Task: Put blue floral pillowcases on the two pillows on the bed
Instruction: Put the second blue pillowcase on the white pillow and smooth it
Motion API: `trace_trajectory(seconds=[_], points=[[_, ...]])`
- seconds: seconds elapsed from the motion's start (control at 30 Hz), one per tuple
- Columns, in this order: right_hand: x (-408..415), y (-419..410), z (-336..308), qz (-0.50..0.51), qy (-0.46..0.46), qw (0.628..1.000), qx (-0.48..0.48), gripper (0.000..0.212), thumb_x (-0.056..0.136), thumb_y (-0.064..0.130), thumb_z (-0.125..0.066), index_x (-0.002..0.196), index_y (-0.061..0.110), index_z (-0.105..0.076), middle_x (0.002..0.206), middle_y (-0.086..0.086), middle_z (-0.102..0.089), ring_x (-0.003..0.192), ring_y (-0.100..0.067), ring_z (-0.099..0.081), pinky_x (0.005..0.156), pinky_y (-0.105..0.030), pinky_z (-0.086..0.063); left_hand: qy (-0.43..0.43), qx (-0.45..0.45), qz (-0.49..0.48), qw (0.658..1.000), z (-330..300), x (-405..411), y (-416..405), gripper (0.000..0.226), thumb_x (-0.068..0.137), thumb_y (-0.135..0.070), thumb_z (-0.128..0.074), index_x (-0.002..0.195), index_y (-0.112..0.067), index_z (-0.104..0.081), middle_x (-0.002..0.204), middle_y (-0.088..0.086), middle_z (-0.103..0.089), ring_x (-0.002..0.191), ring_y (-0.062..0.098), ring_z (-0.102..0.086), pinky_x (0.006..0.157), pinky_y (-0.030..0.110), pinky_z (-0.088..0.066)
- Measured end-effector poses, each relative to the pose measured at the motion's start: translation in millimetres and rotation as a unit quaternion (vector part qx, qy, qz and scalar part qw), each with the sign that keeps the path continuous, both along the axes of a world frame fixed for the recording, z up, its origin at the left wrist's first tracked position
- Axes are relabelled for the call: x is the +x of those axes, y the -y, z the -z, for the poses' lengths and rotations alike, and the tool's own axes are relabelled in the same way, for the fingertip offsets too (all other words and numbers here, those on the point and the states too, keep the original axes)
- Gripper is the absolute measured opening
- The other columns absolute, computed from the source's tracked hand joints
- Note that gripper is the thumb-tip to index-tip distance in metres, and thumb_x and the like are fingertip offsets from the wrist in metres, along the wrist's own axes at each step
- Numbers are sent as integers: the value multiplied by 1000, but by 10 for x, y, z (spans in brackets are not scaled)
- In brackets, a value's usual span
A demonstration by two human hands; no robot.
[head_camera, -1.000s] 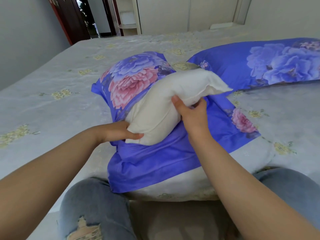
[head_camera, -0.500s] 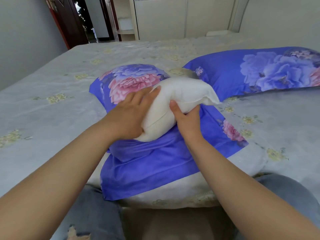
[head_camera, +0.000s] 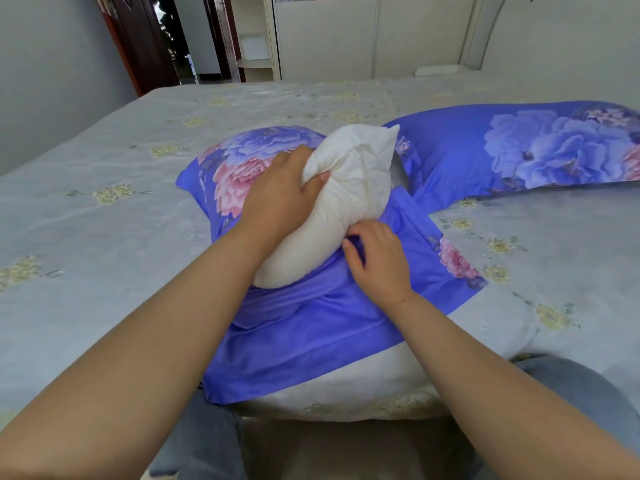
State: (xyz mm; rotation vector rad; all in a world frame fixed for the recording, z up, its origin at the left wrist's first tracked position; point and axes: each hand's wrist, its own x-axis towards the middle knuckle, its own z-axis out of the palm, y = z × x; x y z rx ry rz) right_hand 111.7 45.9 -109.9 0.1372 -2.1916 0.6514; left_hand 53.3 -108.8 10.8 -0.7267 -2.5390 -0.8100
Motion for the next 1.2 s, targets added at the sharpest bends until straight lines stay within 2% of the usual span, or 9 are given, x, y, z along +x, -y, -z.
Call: trace_trajectory(seconds=[0.17, 0.4, 0.53, 0.77, 0.83, 0.93, 1.0, 1.07, 1.2], points=[[-70, -192, 115, 74, 127, 957, 249, 40, 64, 15, -61, 104, 16, -63, 114, 1, -59, 99, -25, -53, 76, -36, -36, 29, 36, 3, 999, 144, 7, -30, 36, 93, -40, -51, 121, -17, -50, 122, 7, -39, 102, 24, -53, 82, 27, -40], [33, -585, -221, -7, 132, 913, 385, 21, 51, 22, -79, 60, 12, -63, 58, -3, -61, 52, -25, -59, 43, -26, -44, 78, -118, 15, 990, 381, 123, -192, 49, 92, -47, -49, 132, -21, -39, 129, 7, -39, 105, 30, -54, 78, 33, -39], [169, -710, -234, -28, -26, 932, 362, 20, 79, 24, -52, 65, 15, -61, 61, -2, -57, 55, -23, -56, 45, -26, -39, 90, -203, 34, 974, 528, 161, -264, 47, 94, -41, -49, 131, -14, -42, 136, 8, -38, 116, 30, -50, 85, 34, -40], [235, -300, -296, -6, -84, 996, 19, 14, 78, 13, -66, 70, 9, -56, 78, -5, -57, 77, -19, -45, 64, -25, -37, 172, -248, 67, 951, 629, 108, -411, 25, 88, -33, -55, 104, -14, -55, 102, 4, -58, 99, 29, -58, 77, 31, -43], [147, -211, -317, -22, -62, 998, -26, 22, 73, 2, -64, 90, 15, -58, 103, -8, -57, 96, -22, -51, 80, -30, -42, 228, -205, 135, 942, 598, 89, -371, 13, 86, -25, -56, 90, -13, -53, 94, 2, -56, 96, 28, -59, 75, 32, -43], [53, -178, -372, -41, -23, 995, 87, 47, 77, 7, -51, 122, 18, -56, 128, -9, -53, 115, -27, -52, 89, -36, -45, 303, -51, 175, 935, 488, 204, -225, 7, 90, -22, -56, 96, -23, -52, 97, -8, -56, 92, 9, -55, 74, 16, -40], [38, -211, -439, -14, -4, 988, 151, 59, 74, 12, -42, 132, 19, -52, 127, -10, -54, 104, -31, -59, 69, -33, -52, 211, 29, 132, 968, 504, 317, -139, 37, 92, -31, -56, 127, -24, -48, 125, -5, -53, 109, 10, -52, 90, 22, -42], [52, -262, -475, 2, 24, 988, 153, 69, 72, 8, -45, 139, 23, -43, 128, -10, -53, 94, -33, -61, 53, -34, -51, -2, 8, 23, 1000, 616, 453, -67, 40, 92, -38, -53, 128, -21, -52, 128, 3, -52, 112, 22, -51, 93, 35, -42], [121, -270, -483, -6, 99, 995, -5, 79, 86, 8, -52, 150, 30, -11, 130, -8, -50, 88, -38, -60, 64, -43, -50, -187, -116, -138, 966, 934, 847, 100, 51, 87, -54, -49, 128, -26, -56, 116, 9, -55, 92, 31, -52, 75, 40, -41]])
